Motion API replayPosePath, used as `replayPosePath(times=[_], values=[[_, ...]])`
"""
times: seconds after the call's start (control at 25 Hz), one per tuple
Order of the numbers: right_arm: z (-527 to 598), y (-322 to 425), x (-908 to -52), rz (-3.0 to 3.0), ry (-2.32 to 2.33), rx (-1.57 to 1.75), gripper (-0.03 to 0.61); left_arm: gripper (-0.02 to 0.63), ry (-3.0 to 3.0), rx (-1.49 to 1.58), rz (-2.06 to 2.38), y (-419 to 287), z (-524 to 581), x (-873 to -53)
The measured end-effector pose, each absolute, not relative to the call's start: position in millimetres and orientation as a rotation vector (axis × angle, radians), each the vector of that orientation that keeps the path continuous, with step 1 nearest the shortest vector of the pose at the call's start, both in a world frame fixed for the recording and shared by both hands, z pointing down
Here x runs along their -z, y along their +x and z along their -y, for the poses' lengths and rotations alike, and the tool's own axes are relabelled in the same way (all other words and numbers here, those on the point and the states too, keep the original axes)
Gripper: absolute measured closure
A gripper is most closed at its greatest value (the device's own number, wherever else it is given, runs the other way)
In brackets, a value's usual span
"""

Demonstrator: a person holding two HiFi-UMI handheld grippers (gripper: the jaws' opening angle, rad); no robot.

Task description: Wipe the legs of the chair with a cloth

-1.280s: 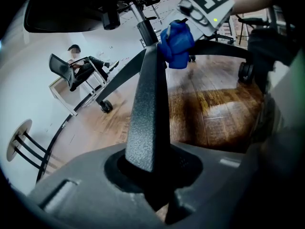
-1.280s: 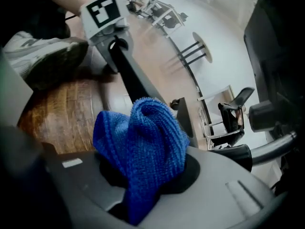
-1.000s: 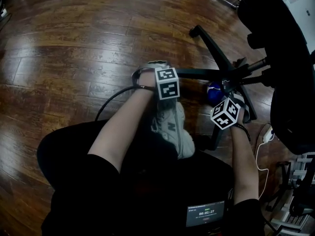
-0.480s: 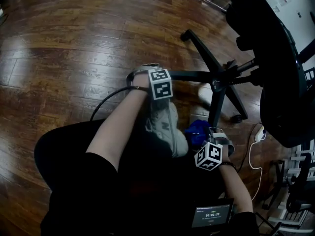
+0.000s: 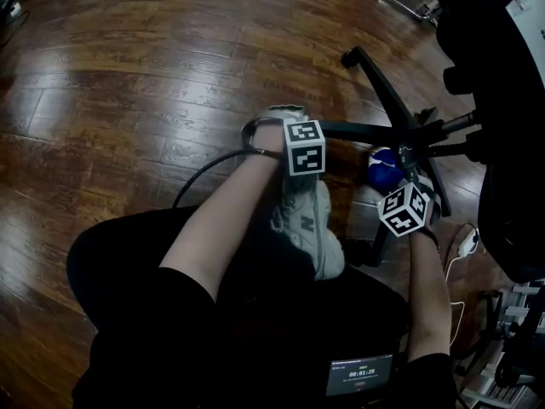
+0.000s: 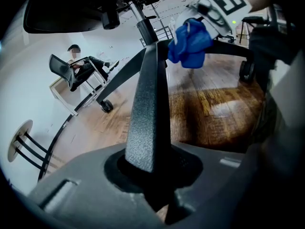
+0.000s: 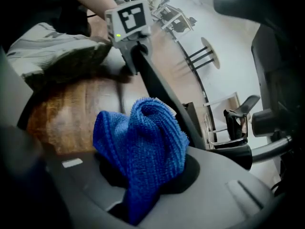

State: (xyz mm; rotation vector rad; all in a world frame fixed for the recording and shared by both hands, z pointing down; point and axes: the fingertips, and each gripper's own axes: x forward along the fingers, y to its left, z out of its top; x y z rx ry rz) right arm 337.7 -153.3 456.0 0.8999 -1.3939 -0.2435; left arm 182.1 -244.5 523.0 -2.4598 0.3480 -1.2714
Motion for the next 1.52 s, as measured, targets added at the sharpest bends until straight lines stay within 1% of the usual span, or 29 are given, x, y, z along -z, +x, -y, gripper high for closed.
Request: replayPosePath(times=[0.16, 0.4, 0.56, 0.76, 0.92, 1.16, 1.52], values=[[186, 348, -444, 1.362, 0.975, 0.249, 0.486, 0.536, -2.458, 1.266, -0.347, 182, 244, -522], [165, 340, -449, 1.365, 0.951, 0.275, 0.486, 0.536, -2.475, 1.266, -0.346, 182, 243, -522], [103, 317, -468, 1.412, 0.868, 0.233, 0.486, 0.535, -2.489, 1.268, -0.342, 181, 240, -524], [-2, 280, -501, 1.420, 0.629, 0.171, 0.488, 0.535, -2.495, 1.269, -0.347, 180, 241, -524], [-30, 273, -510, 1.424, 0.588, 0.164, 0.487, 0.535, -2.497, 1.273, -0.352, 180, 242, -524], [6, 286, -499, 1.430, 0.689, 0.168, 0.488, 0.535, -2.495, 1.269, -0.346, 181, 242, -523], [150, 343, -461, 1.313, 0.897, 0.239, 0.486, 0.535, -2.494, 1.266, -0.348, 182, 242, -523]])
